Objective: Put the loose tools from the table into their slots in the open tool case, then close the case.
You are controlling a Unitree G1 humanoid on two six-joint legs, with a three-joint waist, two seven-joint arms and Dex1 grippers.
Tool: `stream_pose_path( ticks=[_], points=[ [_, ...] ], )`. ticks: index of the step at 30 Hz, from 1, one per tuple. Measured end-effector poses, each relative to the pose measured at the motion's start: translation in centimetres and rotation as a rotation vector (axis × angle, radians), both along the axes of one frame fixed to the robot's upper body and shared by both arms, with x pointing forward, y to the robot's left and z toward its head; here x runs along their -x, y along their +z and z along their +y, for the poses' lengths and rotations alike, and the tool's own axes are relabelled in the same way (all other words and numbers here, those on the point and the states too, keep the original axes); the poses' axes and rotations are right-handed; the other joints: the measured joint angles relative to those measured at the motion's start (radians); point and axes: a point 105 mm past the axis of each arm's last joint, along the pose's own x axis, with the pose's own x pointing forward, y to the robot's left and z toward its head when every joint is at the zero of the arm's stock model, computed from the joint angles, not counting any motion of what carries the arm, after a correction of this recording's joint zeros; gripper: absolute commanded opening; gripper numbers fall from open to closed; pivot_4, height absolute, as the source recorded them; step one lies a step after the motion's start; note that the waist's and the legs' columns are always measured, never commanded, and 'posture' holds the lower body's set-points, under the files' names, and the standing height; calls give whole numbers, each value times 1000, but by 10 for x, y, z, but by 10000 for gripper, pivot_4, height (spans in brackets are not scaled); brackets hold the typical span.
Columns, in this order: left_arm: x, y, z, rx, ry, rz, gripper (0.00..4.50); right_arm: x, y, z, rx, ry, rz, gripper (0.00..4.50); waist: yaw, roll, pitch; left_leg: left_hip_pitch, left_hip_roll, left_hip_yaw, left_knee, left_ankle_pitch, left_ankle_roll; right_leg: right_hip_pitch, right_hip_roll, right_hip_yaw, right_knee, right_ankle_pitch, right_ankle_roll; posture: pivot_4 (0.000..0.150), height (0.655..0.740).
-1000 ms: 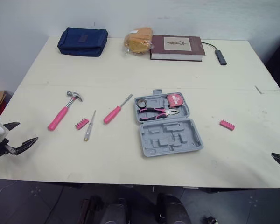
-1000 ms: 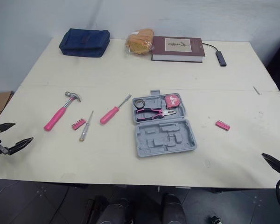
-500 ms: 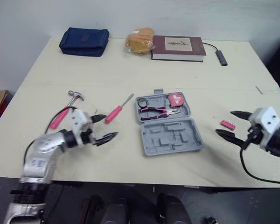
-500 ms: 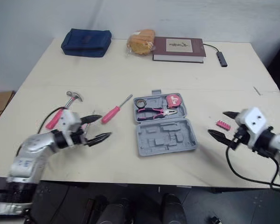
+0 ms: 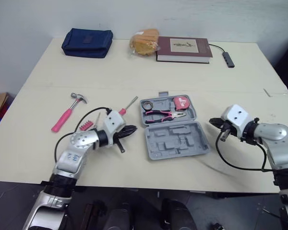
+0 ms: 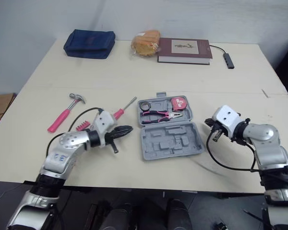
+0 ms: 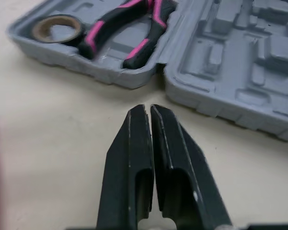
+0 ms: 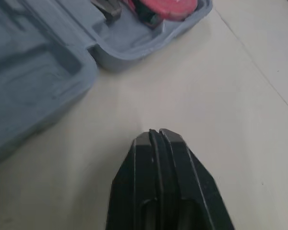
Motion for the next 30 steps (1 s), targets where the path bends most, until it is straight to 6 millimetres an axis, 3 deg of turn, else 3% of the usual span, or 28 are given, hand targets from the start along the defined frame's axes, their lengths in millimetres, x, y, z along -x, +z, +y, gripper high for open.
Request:
stream_pose_path(
  ticks=[9,17,22,30],
  points=[
    [-11,-4,-4,-20,56,18,418,-16,-8,13,-9,19,-25,0,-4,0,0,0,0,-1,1,0,0,0,0,0,0,0,0,1500,7400],
    [-12,-10,-12,-12,69,29,418,-15,-10,28,-5,88,-58,0,-5,0,0,0,0,-1,1,0,0,0,0,0,0,0,0,1500,7400],
    [-12,-12,-21,-4,47,24,418,4,-15,40,-51,147,-12,0,0,0,0,-1,0,-1,1,0,0,0,0,-1,0,0,0,1500,7400],
    [-8,-12,-9,-65,-24,13,418,44,-23,51,-41,228,54,0,-1,0,0,0,0,-1,1,0,0,0,0,0,0,0,0,1500,7400]
  ],
)
